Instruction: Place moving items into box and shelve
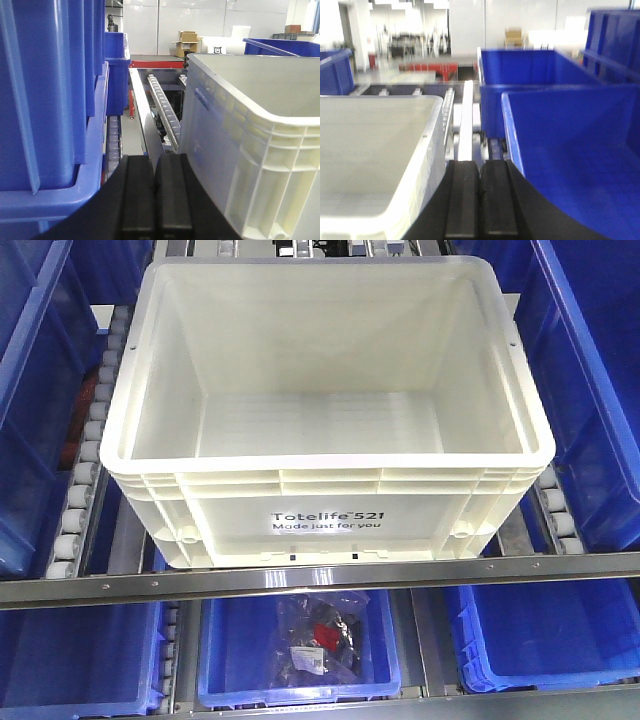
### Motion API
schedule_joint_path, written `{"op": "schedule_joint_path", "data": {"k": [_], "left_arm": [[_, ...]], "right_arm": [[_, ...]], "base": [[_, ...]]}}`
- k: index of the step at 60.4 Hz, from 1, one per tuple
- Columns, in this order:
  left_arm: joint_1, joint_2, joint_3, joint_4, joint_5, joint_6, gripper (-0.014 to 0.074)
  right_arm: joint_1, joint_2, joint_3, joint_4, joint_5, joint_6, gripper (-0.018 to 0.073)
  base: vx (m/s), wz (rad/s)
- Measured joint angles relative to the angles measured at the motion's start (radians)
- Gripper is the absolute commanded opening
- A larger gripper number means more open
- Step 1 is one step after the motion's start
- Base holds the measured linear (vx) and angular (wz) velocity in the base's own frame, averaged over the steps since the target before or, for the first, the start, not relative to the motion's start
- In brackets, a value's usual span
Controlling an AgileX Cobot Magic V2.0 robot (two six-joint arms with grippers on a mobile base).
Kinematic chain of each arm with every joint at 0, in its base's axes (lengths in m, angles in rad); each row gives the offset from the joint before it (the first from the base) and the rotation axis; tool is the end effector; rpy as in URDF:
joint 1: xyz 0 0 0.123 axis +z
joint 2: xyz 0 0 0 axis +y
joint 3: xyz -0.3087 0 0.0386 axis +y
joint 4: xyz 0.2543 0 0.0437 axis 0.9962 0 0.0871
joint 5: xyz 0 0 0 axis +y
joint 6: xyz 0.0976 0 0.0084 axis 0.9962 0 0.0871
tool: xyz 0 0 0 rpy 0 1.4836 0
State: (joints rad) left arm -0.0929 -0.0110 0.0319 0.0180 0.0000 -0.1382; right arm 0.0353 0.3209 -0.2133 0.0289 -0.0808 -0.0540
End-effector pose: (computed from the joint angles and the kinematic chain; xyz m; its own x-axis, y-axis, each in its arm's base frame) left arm 0.0436 -0.0041 0.2029 0.0544 -0.1255 -0.9906 0.1000 0.9878 -0.1196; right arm 0.0745 0.0024 0.2789 0.0611 -0.0230 -0.9979 -0.0314 0.9992 -0.0250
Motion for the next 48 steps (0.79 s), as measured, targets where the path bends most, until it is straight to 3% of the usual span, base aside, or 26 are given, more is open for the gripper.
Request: {"op": "schedule_joint_path", "data": {"k": [15,26,38,48], "left_arm": [[0.0,0.0,0.0,0.0,0.0,0.0,-0.0006],[0.0,0.0,0.0,0.0,0.0,0.0,-0.0006],[0.0,0.0,0.0,0.0,0.0,0.0,-0.0006],[0.0,0.0,0.0,0.0,0.0,0.0,-0.0006]], "right_arm": [[-0.028,-0.22,0.229,0.01,-0.026,-0.075,-0.0009],[-0.141,-0.287,0.245,0.019,0.011,-0.074,-0.0008],[-0.148,-0.331,0.245,0.025,0.234,-0.049,-0.0008],[-0.148,-0.331,0.245,0.025,0.207,-0.042,-0.0008]], "base": [[0.0,0.0],[0.0,0.0],[0.0,0.0],[0.0,0.0]]}}
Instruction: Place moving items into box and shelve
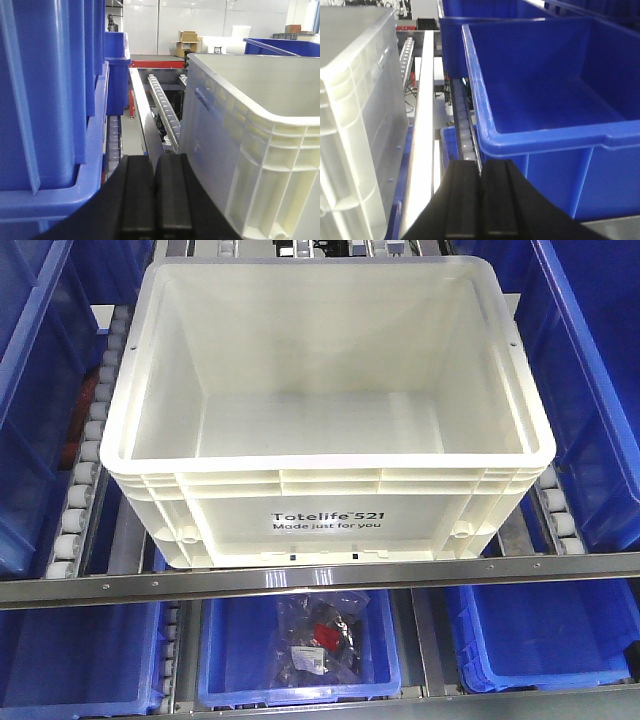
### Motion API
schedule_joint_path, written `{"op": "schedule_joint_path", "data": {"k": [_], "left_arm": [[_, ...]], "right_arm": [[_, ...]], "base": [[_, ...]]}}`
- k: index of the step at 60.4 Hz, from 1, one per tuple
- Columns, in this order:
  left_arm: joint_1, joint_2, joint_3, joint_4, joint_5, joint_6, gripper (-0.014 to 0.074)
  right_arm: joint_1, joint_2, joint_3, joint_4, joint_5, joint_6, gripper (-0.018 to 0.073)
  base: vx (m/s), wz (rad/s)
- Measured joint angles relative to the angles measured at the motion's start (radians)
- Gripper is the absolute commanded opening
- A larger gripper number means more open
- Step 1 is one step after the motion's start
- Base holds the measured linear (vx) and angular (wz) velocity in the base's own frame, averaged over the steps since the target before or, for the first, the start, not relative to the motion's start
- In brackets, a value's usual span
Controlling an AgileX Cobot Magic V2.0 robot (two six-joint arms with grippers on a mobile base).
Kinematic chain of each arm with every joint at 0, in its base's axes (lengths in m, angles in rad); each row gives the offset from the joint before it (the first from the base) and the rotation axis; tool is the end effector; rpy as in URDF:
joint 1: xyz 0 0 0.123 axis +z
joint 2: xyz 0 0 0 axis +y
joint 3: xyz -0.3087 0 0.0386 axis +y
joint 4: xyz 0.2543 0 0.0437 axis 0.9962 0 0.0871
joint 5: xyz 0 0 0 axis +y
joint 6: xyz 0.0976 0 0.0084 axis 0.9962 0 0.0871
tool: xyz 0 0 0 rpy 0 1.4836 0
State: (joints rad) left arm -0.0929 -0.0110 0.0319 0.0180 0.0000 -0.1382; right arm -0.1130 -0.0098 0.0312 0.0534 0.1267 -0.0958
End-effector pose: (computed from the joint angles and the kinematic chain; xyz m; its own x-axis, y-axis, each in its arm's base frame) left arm 0.0436 -0.0041 0.2029 0.0544 -0.1255 -0.9906 0.1000 0.9878 -0.1196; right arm 0.0437 -0.0043 0.1907 -0.0648 -0.0357 -0.9973 0.1034 0.9937 -0.0423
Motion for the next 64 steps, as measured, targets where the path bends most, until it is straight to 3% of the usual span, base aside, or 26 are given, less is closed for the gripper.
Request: {"op": "schedule_joint_path", "data": {"k": [64], "left_arm": [[0.0,0.0,0.0,0.0,0.0,0.0,-0.0006]], "right_arm": [[0.0,0.0,0.0,0.0,-0.019,0.001,-0.0008]], "base": [[0.0,0.0]]}}
